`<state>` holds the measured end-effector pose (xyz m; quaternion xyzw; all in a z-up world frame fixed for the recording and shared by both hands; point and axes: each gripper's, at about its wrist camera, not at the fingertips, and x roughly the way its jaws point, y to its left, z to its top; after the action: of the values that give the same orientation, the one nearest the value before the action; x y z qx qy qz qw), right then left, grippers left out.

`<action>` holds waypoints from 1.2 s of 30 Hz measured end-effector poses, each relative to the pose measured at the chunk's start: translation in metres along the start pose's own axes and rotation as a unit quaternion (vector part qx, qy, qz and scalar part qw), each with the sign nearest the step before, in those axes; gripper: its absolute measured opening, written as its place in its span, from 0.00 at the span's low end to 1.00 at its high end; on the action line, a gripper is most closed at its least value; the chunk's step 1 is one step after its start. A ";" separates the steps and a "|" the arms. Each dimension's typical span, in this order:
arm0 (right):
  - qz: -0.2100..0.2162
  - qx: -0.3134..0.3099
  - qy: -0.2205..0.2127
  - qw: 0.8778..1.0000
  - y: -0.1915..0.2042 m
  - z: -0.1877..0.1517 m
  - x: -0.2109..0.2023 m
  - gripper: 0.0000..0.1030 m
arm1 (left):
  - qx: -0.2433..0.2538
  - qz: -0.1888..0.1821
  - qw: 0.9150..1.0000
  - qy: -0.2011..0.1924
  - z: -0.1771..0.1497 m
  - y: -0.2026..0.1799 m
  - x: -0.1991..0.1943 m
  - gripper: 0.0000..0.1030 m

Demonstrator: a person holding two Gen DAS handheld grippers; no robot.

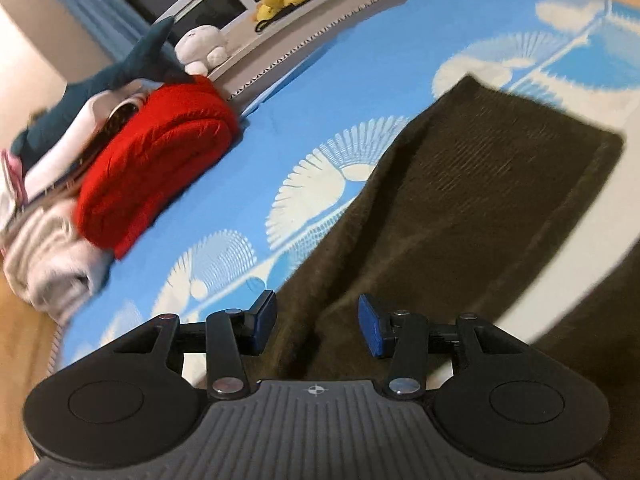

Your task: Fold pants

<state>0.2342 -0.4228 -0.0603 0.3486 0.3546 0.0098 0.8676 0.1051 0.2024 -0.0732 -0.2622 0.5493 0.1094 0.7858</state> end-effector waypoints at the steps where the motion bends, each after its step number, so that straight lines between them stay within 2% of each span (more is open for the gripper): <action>1: 0.009 0.010 0.006 1.000 -0.002 0.003 0.011 0.47 | 0.001 0.001 1.000 0.001 0.000 -0.001 0.002 0.21; 3: 0.022 0.023 0.022 0.999 -0.005 0.008 0.035 0.47 | -0.005 0.003 1.000 0.004 0.003 0.000 0.005 0.21; 11: -0.004 0.062 0.046 0.997 -0.022 0.009 0.099 0.47 | -0.007 0.009 1.000 0.005 0.003 -0.003 0.007 0.21; 13: -0.001 0.056 0.043 0.997 -0.021 0.009 0.104 0.24 | -0.001 0.014 1.000 0.002 0.002 -0.006 0.006 0.21; 14: 0.004 0.051 0.045 0.998 -0.018 0.011 0.105 0.05 | 0.003 0.015 1.000 -0.001 0.002 -0.008 0.005 0.21; 15: 0.006 0.044 0.038 0.998 -0.015 0.012 0.100 0.05 | 0.006 0.014 1.000 -0.003 0.002 -0.008 0.003 0.21; 18: 0.014 0.022 0.003 1.000 0.001 0.019 0.072 0.04 | 0.003 0.003 1.000 -0.017 0.003 -0.007 -0.005 0.19; 22: 0.010 0.022 -0.030 0.999 0.011 0.020 0.002 0.04 | 0.017 -0.026 0.997 -0.068 0.001 -0.003 -0.032 0.17; 26: -0.009 0.004 -0.055 0.998 0.008 -0.004 -0.088 0.04 | 0.028 -0.049 0.991 -0.122 -0.012 0.011 -0.064 0.16; 28: -0.025 0.003 -0.054 0.998 0.001 -0.024 -0.130 0.04 | 0.027 -0.051 0.989 -0.134 -0.020 0.022 -0.073 0.16; 29: -0.041 0.002 -0.045 0.998 -0.004 -0.037 -0.148 0.04 | 0.024 -0.047 0.990 -0.129 -0.024 0.029 -0.074 0.16; 31: -0.085 -0.009 0.001 0.996 -0.013 -0.061 -0.163 0.04 | 0.021 -0.017 0.995 -0.095 -0.029 0.038 -0.068 0.17; 33: -0.116 -0.014 0.077 0.990 -0.033 -0.087 -0.161 0.05 | 0.021 0.008 0.998 -0.055 -0.031 0.043 -0.055 0.19; 34: -0.125 -0.003 0.118 0.985 -0.049 -0.097 -0.157 0.05 | 0.004 0.015 0.999 -0.032 -0.031 0.048 -0.047 0.22; 35: -0.129 0.012 0.138 0.982 -0.065 -0.103 -0.158 0.08 | -0.012 0.016 1.000 -0.022 -0.031 0.052 -0.043 0.23; 36: -0.131 0.014 0.134 0.982 -0.074 -0.105 -0.161 0.09 | -0.026 0.013 0.999 -0.019 -0.030 0.056 -0.041 0.24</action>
<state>0.0314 -0.4587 -0.0608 0.3070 0.5099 -0.0621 0.8012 0.0401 0.2380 -0.0592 -0.2733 0.5347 0.1388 0.7875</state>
